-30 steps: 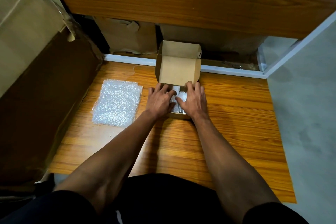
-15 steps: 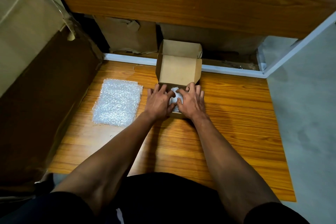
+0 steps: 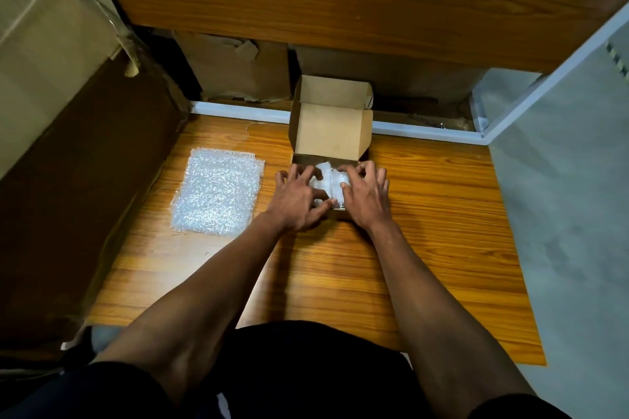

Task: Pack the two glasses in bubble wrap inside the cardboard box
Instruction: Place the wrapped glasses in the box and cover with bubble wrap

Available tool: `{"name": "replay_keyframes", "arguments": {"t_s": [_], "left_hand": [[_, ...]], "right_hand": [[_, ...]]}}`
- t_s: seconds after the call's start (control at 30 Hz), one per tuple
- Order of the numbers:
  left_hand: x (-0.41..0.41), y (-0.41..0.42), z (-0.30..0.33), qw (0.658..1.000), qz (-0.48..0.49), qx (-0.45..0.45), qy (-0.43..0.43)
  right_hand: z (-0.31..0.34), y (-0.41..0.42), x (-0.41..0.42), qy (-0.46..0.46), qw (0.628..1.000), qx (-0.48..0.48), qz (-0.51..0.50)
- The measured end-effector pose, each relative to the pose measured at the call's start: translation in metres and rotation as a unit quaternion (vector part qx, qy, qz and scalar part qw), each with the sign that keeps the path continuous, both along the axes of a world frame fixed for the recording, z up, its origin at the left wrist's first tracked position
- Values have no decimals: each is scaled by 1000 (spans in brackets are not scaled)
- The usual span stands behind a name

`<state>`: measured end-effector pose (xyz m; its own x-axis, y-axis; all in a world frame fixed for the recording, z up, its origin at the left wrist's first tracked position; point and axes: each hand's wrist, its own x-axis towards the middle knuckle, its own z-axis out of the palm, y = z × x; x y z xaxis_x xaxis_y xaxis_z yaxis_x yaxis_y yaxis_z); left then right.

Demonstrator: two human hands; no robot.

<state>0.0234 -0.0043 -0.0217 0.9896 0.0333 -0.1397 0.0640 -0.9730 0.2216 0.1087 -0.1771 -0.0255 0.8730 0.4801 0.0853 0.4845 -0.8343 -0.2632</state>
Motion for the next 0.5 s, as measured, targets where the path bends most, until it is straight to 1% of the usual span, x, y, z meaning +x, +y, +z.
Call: {"name": "replay_keyframes", "arguments": {"t_s": [0.13,0.27,0.4,0.5], "left_hand": [[-6,3,1,1000,-3,7,8],[-13,4,0,1000,13,9,-22],[-14,5,1,1000,17,17,7],[-15,3,6,999,8,-4,-32]], "right_hand": [[1,1,-2,6,1000,-6,-3],[5,3,-8,-9,999,6,-30],[8,7,-16,-28,999,7,-45],[11,8,-18,-19,998,8,-57]]}}
